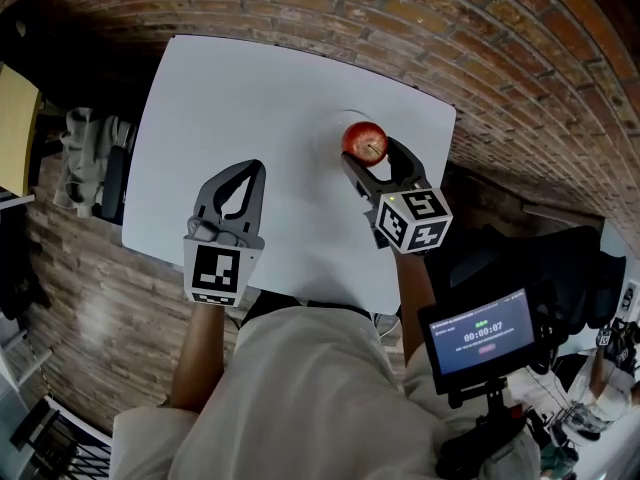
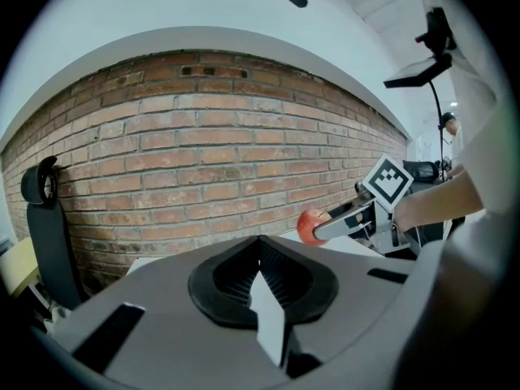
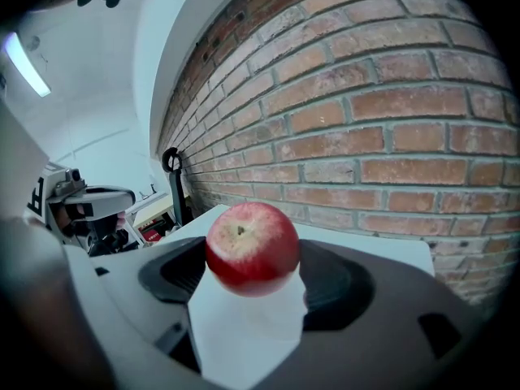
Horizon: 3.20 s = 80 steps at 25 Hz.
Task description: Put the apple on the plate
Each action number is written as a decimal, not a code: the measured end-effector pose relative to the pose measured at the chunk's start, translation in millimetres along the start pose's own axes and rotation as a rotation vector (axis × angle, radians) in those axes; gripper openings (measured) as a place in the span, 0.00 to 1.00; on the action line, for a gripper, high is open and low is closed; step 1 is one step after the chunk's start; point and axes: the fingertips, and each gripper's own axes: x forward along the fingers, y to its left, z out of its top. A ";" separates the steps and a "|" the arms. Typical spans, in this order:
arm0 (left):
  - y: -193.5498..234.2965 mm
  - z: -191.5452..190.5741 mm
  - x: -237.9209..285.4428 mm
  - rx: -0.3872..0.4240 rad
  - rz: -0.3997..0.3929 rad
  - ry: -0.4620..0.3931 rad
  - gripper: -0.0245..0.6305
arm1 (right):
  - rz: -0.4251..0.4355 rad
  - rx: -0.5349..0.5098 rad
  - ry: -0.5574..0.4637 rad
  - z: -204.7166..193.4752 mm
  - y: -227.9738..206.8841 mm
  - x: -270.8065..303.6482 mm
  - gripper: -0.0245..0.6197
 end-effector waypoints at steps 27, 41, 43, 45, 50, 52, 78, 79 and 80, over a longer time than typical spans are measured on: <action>9.4 -17.7 0.7 -0.008 0.018 0.054 0.04 | -0.017 -0.025 0.157 -56.2 -28.7 52.1 0.59; 8.8 -19.8 -0.8 -0.008 0.025 0.059 0.04 | -0.020 -0.027 0.222 -83.1 -38.9 67.5 0.59; 8.6 -19.2 -2.8 -0.009 0.026 0.059 0.04 | -0.022 -0.028 0.226 -83.7 -39.4 67.5 0.59; 8.4 -18.9 -3.8 -0.008 0.028 0.061 0.04 | -0.021 -0.028 0.227 -84.2 -39.8 68.4 0.59; 7.8 -18.6 -5.0 -0.006 0.030 0.062 0.04 | -0.021 -0.028 0.224 -85.0 -40.8 69.6 0.59; 7.4 -18.7 -5.3 -0.006 0.030 0.063 0.04 | -0.021 -0.029 0.221 -84.6 -41.3 69.7 0.59; 9.2 -22.7 -2.7 -0.007 0.027 0.076 0.04 | -0.023 -0.004 0.196 -85.6 -44.2 75.5 0.60; 9.2 -23.4 -2.1 -0.007 0.026 0.076 0.04 | -0.020 -0.002 0.199 -86.9 -44.5 75.8 0.60; 9.1 -23.6 -2.0 -0.007 0.026 0.076 0.04 | -0.017 -0.001 0.201 -88.0 -44.4 75.7 0.60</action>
